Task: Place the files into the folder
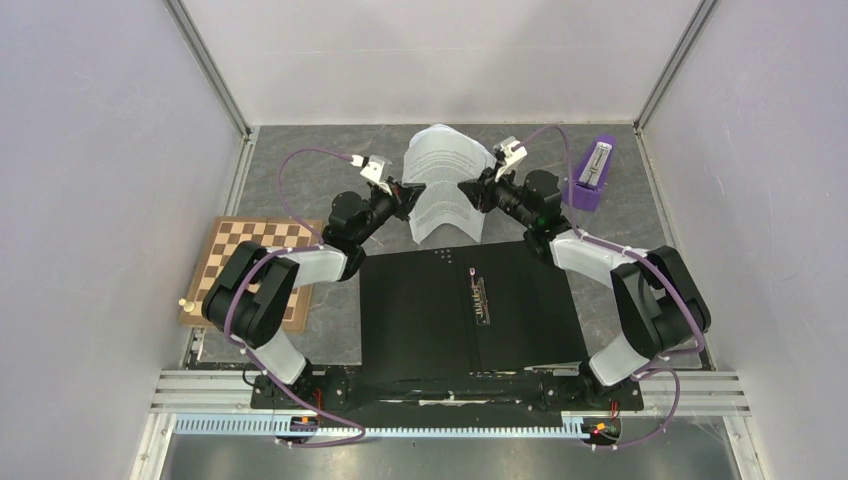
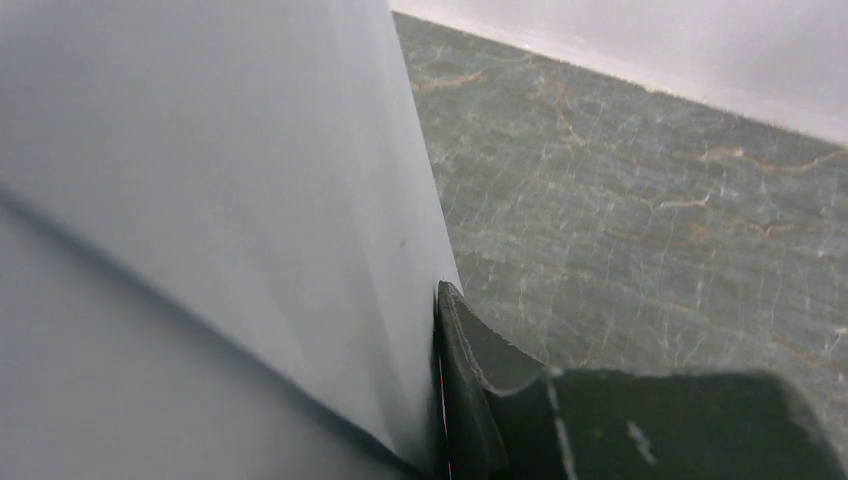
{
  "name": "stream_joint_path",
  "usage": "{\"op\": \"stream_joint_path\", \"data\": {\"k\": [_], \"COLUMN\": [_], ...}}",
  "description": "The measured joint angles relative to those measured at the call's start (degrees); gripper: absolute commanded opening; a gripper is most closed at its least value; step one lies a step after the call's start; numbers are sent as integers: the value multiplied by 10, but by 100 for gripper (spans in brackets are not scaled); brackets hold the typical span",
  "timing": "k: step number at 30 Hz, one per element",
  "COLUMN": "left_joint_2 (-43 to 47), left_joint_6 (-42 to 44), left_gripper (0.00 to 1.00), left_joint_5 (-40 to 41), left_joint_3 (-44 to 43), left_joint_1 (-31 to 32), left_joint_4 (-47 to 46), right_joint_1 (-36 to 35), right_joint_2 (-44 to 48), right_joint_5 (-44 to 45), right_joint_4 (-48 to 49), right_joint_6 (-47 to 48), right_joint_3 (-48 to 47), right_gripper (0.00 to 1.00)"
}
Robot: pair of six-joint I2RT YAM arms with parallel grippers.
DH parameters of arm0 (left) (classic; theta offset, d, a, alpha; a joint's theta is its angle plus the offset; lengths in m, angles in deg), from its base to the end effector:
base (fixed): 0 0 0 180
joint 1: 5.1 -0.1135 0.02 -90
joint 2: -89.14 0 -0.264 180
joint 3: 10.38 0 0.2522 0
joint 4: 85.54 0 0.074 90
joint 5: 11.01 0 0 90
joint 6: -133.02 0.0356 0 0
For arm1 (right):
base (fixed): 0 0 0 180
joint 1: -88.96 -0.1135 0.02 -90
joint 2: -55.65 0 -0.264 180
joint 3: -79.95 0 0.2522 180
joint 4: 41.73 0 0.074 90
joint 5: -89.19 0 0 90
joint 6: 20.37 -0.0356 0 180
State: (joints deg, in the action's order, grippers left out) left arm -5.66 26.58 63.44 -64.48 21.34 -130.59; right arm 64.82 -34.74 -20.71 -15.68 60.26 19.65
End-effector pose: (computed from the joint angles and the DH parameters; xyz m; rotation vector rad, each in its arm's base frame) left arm 0.3013 -0.1605 0.2203 0.3589 1.5090 -0.8002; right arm 0.3119 0.1531 0.2435 -0.4842 1.6172 0.7274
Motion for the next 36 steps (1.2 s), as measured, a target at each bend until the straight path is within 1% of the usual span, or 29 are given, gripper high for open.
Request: {"op": "stream_joint_path", "data": {"k": [3, 4, 5, 6, 8, 9, 14, 17, 24, 26, 29, 30, 31, 36], "left_joint_2": [0, 0, 0, 0, 0, -1, -20, -31, -40, -40, -40, -40, -40, -40], "left_joint_6": [1, 1, 2, 3, 5, 7, 7, 7, 7, 7, 7, 7, 7, 7], "left_gripper": [2, 3, 5, 9, 11, 12, 17, 23, 34, 36, 42, 48, 50, 51], "left_joint_5": [0, 0, 0, 0, 0, 0, 5, 5, 7, 11, 19, 20, 20, 21], "left_joint_3": [-7, -9, -11, -12, -12, -12, -8, -3, 14, 18, 27, 29, 31, 43], "left_joint_1": [0, 0, 0, 0, 0, 0, 0, 2, 7, 7, 7, 7, 7, 7], "left_joint_4": [-13, -16, -19, -22, -28, -31, -61, -65, -78, -81, -86, -86, -87, -87], "right_joint_1": [0, 0, 0, 0, 0, 0, 0, 0, 0, 0, 0, 0, 0, 0], "right_joint_2": [-7, -7, -7, -8, -12, -13, -21, -22, -21, -21, -17, -15, -15, -15], "right_joint_5": [0, 0, 0, -1, -3, -4, -10, -10, -10, -10, -11, -11, -13, -22], "right_joint_4": [3, 5, 5, 7, 16, 21, 43, 49, 63, 67, 73, 75, 77, 90], "right_joint_6": [0, 0, 0, 0, 0, 0, -7, -10, -16, -18, -23, -26, -28, -37], "right_joint_3": [-21, -26, -32, -37, -44, -45, -32, -11, 25, 32, 46, 50, 54, 62], "right_gripper": [26, 29, 31, 35, 46, 49, 50, 50, 50, 50, 50, 50, 50, 49]}}
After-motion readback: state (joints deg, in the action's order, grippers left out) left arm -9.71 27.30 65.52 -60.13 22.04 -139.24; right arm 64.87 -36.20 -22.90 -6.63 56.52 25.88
